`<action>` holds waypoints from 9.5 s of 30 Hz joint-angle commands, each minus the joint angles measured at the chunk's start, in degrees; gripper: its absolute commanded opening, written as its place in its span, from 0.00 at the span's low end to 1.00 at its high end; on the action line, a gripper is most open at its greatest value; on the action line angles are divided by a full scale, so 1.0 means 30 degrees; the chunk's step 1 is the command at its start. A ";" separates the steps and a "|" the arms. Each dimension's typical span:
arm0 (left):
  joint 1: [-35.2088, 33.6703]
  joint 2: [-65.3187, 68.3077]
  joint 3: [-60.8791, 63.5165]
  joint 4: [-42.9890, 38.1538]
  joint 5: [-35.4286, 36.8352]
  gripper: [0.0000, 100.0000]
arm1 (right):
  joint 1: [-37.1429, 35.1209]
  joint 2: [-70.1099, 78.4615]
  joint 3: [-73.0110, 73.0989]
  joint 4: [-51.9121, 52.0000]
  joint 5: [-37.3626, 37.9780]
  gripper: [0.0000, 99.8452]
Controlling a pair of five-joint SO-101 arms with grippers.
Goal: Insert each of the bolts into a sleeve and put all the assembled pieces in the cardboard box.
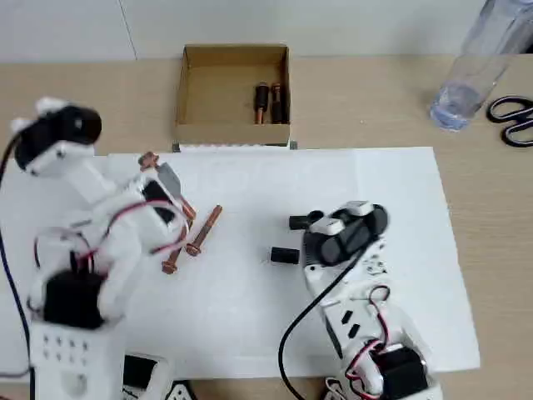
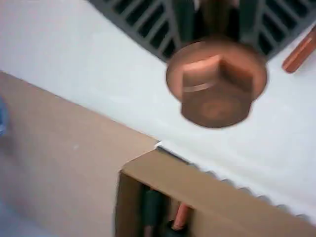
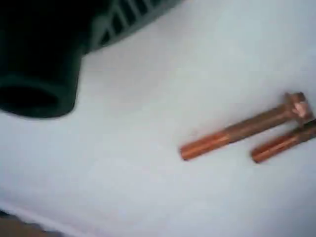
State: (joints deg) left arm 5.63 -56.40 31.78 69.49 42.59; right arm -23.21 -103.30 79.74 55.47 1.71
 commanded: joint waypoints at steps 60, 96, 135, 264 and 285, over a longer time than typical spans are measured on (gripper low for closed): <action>0.6974 -1.5883 1.5253 -0.7414 -0.2374 0.00 | -0.7253 -0.0161 0.1758 -0.2183 -0.0088 0.00; 0.6535 -1.5883 1.5751 -0.7560 -0.2315 0.00 | -0.7282 -0.0161 0.1788 -0.2505 -0.0029 0.00; 0.8440 -1.5883 1.6425 -0.3516 -0.4044 0.04 | -0.7223 -0.0161 0.0000 -0.3560 0.1495 0.00; -0.0205 -1.5912 2.0850 -0.4073 -1.0462 0.01 | 0.1011 5.7070 -5.4095 -0.6960 -0.4103 0.00; -0.0205 -1.5912 2.0850 -0.4073 -1.0432 0.01 | 0.1480 5.9795 -5.8725 -0.2300 -0.4220 0.16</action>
State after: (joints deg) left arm 5.36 -103.52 94.81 58.15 11.38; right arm -20.40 78.24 -93.54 48.18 -10.42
